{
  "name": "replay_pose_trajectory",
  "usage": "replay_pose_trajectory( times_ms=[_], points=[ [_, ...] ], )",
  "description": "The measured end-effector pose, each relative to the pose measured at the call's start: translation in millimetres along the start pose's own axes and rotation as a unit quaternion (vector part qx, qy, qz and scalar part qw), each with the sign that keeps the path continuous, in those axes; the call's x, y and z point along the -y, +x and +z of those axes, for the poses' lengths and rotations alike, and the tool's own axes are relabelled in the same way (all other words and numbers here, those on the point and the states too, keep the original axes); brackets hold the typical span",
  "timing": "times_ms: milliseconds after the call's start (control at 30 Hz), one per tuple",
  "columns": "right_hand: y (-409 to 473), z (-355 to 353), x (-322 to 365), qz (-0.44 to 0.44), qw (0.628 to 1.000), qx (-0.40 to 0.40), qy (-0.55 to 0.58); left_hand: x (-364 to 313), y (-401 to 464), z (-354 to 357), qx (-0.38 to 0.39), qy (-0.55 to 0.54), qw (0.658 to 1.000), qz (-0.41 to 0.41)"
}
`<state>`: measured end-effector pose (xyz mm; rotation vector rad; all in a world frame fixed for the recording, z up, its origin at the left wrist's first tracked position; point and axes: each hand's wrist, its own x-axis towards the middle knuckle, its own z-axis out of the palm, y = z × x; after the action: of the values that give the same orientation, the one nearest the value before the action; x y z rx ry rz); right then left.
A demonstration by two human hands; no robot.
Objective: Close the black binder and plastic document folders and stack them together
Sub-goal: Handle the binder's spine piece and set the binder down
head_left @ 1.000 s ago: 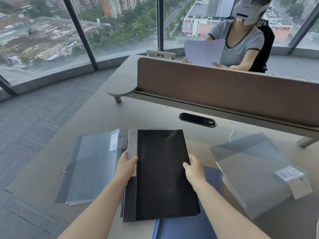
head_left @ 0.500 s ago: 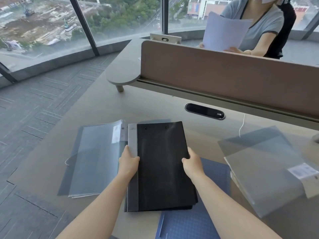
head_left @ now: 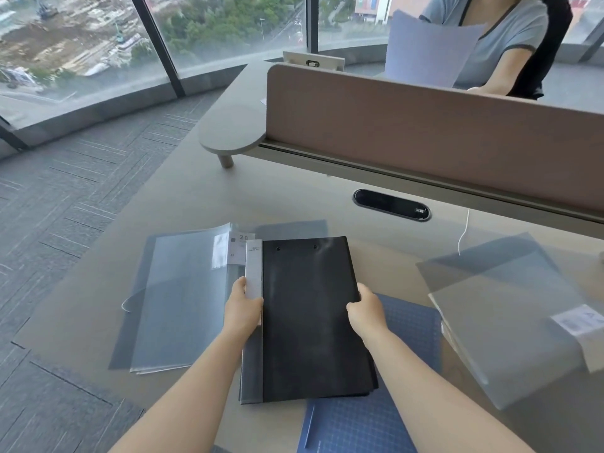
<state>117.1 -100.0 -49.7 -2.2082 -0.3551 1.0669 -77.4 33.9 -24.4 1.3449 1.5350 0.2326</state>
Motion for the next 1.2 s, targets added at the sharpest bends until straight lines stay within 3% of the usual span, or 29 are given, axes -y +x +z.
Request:
replay_pose_trajectory(
  times_ms=[233,467,767,1200],
  points=[
    [-8,-11,-1,-0.009,0.991,-0.053,0.121,-6,-1,5,0.013,-0.076,0.996,-0.035],
    [-30,-49,-11,-0.002,0.976,-0.125,0.179,-35,-21,25,0.065,-0.095,0.993,0.03],
    [-56,-87,-58,0.032,0.958,-0.182,0.219,-48,-61,63,0.125,-0.054,0.988,0.075],
    [-101,-93,-128,0.104,0.944,-0.193,0.245,-7,-101,100,0.168,0.024,0.984,0.046]
  ],
)
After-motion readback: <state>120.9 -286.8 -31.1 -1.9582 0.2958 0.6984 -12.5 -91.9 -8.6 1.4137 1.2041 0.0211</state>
